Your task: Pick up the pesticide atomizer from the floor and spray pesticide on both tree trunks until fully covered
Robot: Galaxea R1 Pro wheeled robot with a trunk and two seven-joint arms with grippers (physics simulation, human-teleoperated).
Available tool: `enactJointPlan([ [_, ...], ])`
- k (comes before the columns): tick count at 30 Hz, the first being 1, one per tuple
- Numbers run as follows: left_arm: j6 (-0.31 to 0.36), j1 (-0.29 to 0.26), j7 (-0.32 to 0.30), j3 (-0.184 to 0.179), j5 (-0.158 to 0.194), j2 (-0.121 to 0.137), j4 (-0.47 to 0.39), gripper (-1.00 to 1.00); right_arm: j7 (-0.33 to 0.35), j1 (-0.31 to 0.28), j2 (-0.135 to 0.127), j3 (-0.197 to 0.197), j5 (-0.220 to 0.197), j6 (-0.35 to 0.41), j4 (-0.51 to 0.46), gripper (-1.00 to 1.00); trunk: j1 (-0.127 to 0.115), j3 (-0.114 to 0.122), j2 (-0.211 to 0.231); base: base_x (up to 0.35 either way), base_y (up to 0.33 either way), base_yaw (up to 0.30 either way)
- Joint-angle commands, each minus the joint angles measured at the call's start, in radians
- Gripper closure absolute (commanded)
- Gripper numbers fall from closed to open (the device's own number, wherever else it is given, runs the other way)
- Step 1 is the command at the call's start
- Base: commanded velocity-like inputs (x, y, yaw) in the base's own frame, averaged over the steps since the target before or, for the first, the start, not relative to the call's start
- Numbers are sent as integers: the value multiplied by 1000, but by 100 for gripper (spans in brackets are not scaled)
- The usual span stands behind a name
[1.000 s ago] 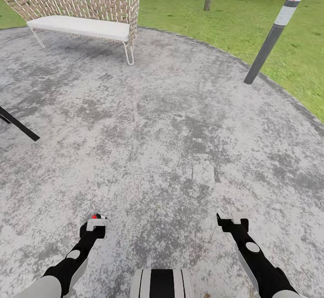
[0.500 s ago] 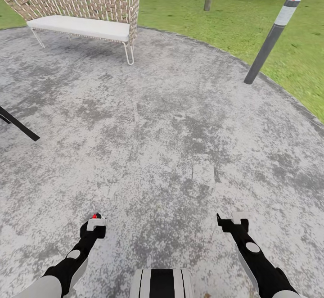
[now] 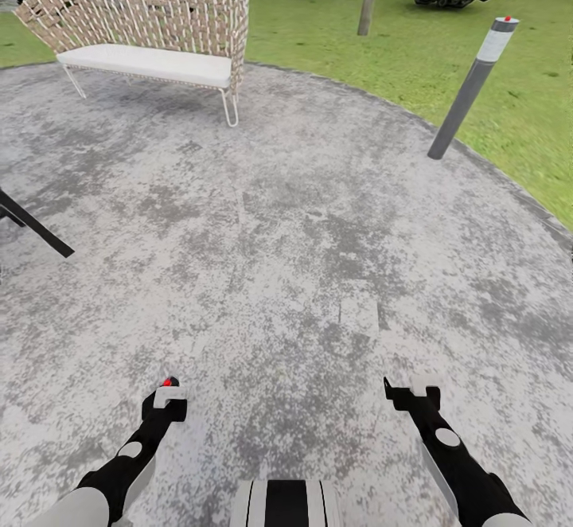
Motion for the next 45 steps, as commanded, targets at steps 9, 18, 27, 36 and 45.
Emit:
enactJointPlan([
  [9, 4, 11, 4, -3, 4, 10, 15, 100, -7, 9, 5, 1, 1, -21, 11, -100, -4, 34, 2, 0, 0, 0],
  [18, 9, 64, 12, -2, 23, 24, 17, 100, -102, 84, 6, -63, -11, -618, 514, -100, -8, 69, 4, 0, 0, 0],
  [27, 9, 66, 12, -3, 24, 22, 18, 100, -109, 84, 22, -66, -11, -625, 612, -100, -12, 104, 6, 0, 0, 0],
  [36, 8, 66, 9, -3, 24, 23, 18, 100, -109, 84, 24, -66, -10, -623, 676, -100, -16, 139, 8, 0, 0, 0],
  [45, 3, 67, 6, 12, 42, 28, 17, 100, -109, 99, 28, -67, -9, -622, 678, -100, -20, 174, 10, 0, 0, 0],
])
